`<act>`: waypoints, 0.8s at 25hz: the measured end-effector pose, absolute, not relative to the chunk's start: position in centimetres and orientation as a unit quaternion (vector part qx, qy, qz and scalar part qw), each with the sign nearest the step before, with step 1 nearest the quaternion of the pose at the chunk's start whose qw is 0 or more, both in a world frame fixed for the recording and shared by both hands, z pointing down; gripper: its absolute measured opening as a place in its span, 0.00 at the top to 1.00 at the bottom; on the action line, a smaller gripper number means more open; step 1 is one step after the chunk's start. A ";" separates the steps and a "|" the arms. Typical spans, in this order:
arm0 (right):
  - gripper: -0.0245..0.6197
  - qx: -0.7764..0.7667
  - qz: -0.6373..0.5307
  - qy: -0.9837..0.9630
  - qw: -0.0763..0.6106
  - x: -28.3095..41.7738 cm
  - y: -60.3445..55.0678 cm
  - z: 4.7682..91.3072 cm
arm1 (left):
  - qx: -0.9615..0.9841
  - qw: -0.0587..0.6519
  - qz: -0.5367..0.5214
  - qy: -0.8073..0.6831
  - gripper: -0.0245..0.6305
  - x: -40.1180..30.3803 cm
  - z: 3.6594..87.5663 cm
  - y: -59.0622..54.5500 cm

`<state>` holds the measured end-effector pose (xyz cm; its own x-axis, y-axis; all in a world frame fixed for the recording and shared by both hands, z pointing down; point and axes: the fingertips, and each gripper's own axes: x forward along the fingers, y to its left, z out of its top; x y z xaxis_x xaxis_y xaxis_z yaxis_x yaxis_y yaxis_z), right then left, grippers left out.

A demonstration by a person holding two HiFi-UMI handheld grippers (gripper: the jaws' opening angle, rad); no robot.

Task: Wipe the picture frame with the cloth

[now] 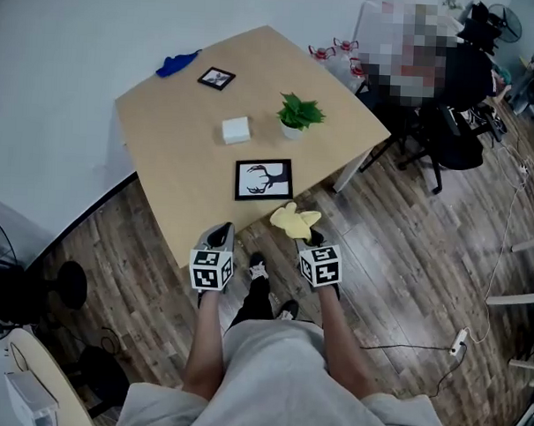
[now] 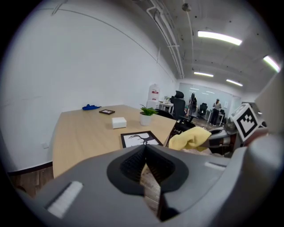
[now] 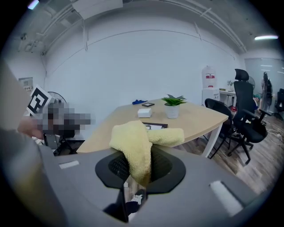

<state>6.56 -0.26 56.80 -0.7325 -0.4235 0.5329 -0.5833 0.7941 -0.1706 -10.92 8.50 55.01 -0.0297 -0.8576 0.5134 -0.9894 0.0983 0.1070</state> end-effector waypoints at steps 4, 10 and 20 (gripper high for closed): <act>0.87 0.262 0.171 -0.919 0.242 7.1 1.8 56.9 | 0.658 0.236 0.143 -0.701 0.88 -9.2 55.4 10.4; 0.87 0.250 0.171 -0.924 0.235 7.1 3.9 56.6 | 0.669 0.229 0.128 -0.696 0.88 -7.3 54.7 10.6; 0.87 0.255 0.178 -0.926 0.212 8.3 4.0 55.1 | 0.675 0.209 0.118 -0.698 0.88 -5.9 52.6 10.1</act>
